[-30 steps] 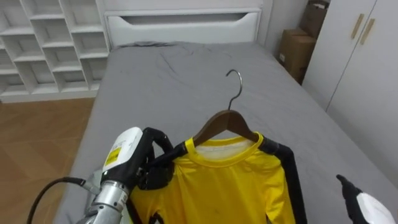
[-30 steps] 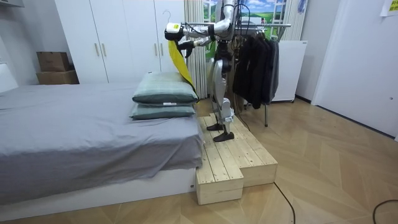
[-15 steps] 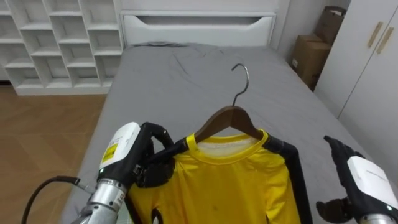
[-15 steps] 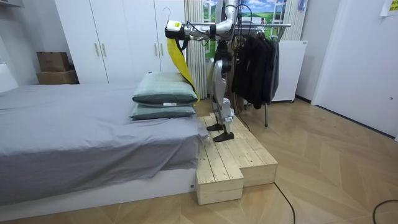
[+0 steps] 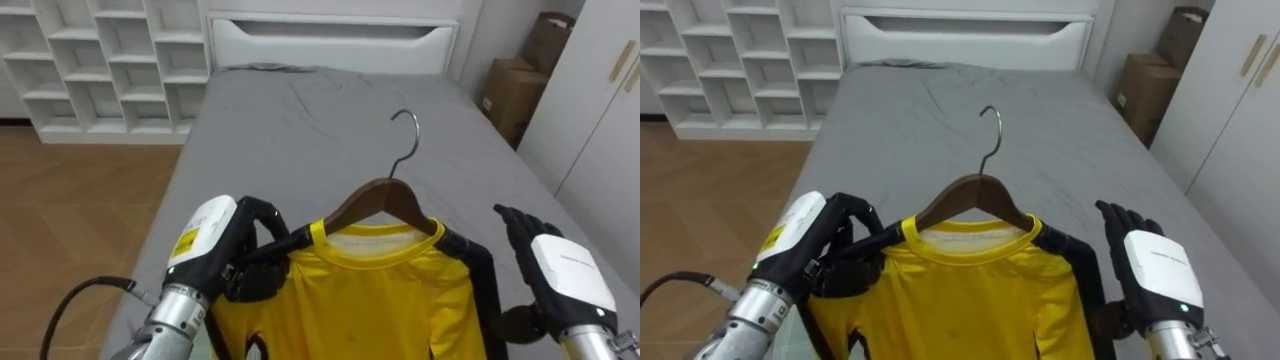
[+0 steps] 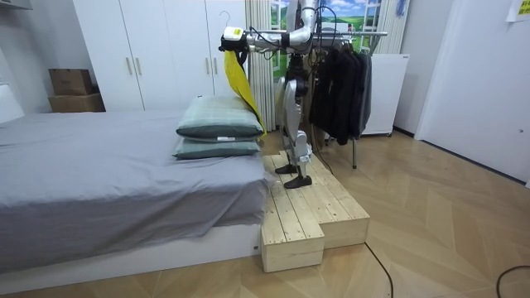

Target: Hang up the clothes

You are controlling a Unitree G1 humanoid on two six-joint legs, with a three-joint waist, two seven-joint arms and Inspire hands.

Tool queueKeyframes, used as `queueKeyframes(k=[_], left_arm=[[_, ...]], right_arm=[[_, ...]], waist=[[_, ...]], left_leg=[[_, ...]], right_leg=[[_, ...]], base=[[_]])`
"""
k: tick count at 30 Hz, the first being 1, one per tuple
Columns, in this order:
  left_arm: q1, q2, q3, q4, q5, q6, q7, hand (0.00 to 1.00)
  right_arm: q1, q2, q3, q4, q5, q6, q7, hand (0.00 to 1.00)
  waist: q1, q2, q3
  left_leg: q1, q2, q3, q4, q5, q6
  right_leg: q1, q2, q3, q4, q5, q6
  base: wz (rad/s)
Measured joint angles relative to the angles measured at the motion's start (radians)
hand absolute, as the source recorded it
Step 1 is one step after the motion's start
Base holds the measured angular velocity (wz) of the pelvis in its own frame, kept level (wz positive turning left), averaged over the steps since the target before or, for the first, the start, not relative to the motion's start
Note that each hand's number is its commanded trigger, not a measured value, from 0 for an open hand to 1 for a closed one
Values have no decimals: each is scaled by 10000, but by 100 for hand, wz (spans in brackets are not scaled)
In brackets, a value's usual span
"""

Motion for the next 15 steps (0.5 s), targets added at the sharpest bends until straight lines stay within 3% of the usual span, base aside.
queueKeyframes(k=[7, 9, 15], left_arm=[[0, -3, 1, -805, 122, -87, -213, 100], [-1, -74, 6, -836, 122, -272, -269, 100], [0, -117, 8, -925, 142, -293, -379, 100]], right_arm=[[-408, -2, 4, 0, 56, -29, 368, 0], [-601, -2, 4, 0, 49, -29, 466, 0], [-1018, -107, 231, 8, 45, -27, 597, 0]], waist=[[52, -160, 31], [107, -170, 30], [238, -165, 27]], left_leg=[[12, 5, 7, 3, 0, 0], [12, 2, 17, 4, 0, 0], [1, 1, -25, 4, 0, 0]], right_leg=[[7, 3, 1, -6, -1, 1], [2, 0, 4, -6, -1, 1], [2, 13, -7, -90, 20, 9]], base=[[0], [0], [1]])
